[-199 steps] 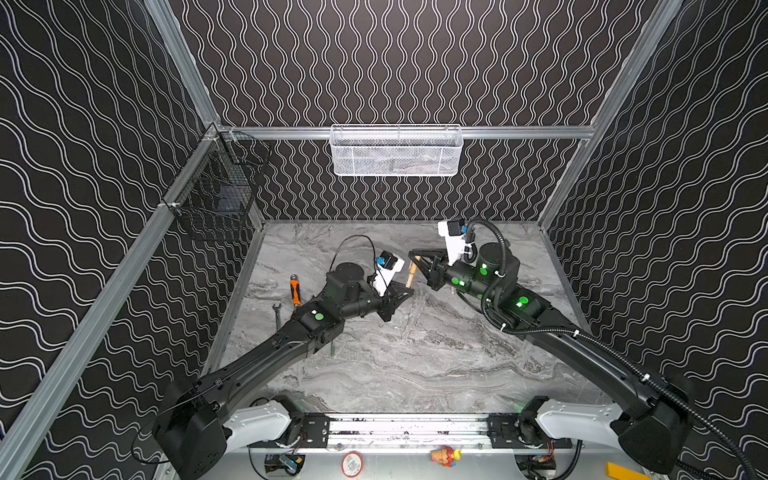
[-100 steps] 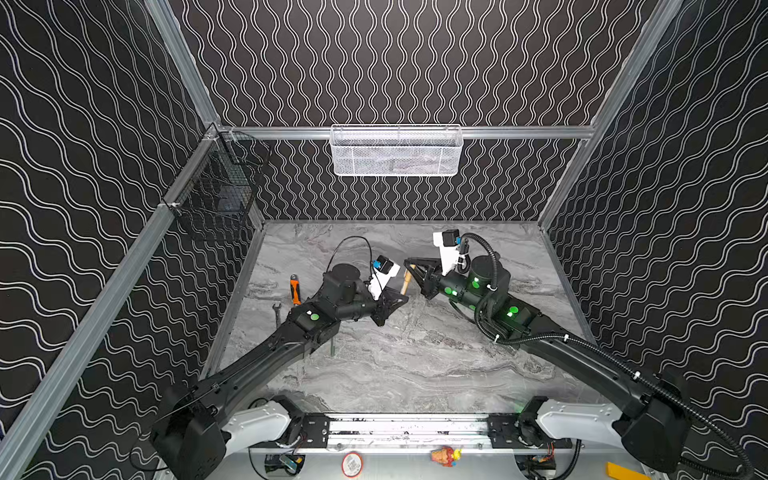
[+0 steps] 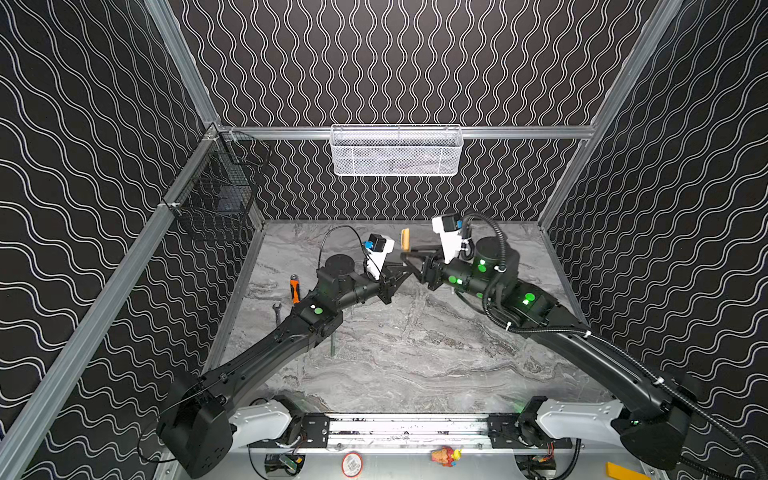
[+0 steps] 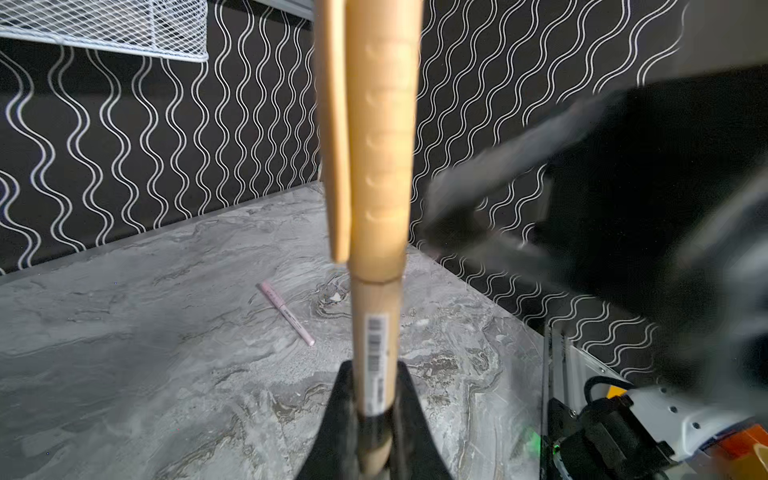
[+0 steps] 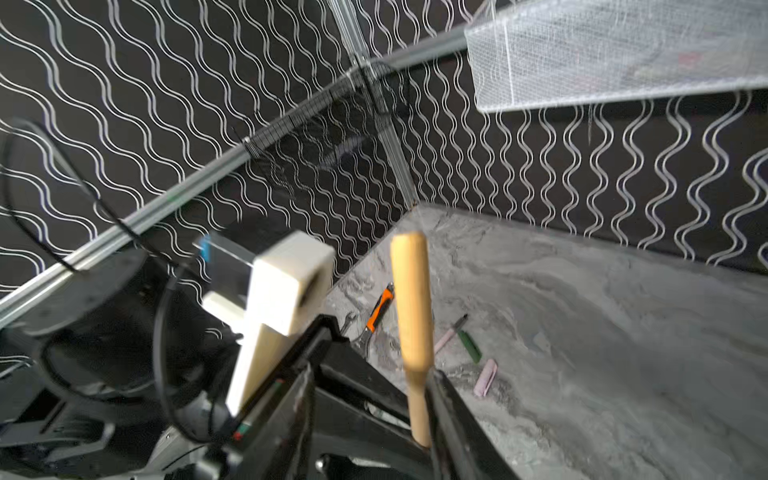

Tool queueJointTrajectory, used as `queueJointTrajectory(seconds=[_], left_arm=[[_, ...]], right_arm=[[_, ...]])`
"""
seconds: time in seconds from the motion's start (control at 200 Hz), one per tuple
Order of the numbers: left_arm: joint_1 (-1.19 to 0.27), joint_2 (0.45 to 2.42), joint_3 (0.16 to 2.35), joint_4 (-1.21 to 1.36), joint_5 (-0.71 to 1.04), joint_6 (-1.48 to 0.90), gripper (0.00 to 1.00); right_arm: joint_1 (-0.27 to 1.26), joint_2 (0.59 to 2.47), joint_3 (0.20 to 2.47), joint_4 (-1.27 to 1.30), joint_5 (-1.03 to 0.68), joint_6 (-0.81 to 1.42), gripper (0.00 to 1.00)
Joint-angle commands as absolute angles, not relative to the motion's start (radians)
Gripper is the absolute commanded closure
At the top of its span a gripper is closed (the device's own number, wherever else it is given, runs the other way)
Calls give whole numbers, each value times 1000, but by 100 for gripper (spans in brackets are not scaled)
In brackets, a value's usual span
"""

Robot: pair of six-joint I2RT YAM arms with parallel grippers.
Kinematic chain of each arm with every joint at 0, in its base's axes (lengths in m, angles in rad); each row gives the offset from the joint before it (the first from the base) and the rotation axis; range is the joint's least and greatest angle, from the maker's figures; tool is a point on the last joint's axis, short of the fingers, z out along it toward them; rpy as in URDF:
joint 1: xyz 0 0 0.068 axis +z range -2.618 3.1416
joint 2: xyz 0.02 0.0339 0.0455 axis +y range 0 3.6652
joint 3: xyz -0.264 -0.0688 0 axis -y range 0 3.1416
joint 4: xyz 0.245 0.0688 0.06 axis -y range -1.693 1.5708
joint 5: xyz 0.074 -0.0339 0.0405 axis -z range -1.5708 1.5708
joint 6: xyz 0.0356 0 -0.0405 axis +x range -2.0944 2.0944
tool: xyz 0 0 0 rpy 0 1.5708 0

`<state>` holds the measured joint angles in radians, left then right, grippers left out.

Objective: Insert the pens into the pen caps

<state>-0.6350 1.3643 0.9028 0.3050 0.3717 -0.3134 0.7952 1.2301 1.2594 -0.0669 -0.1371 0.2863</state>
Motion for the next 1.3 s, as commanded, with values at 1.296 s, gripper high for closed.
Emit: queueJointTrajectory(seconds=[1.296], left_arm=[[-635, 1366, 903, 390, 386, -345, 100]], right_arm=[[793, 1322, 1285, -44, -171, 217, 84]])
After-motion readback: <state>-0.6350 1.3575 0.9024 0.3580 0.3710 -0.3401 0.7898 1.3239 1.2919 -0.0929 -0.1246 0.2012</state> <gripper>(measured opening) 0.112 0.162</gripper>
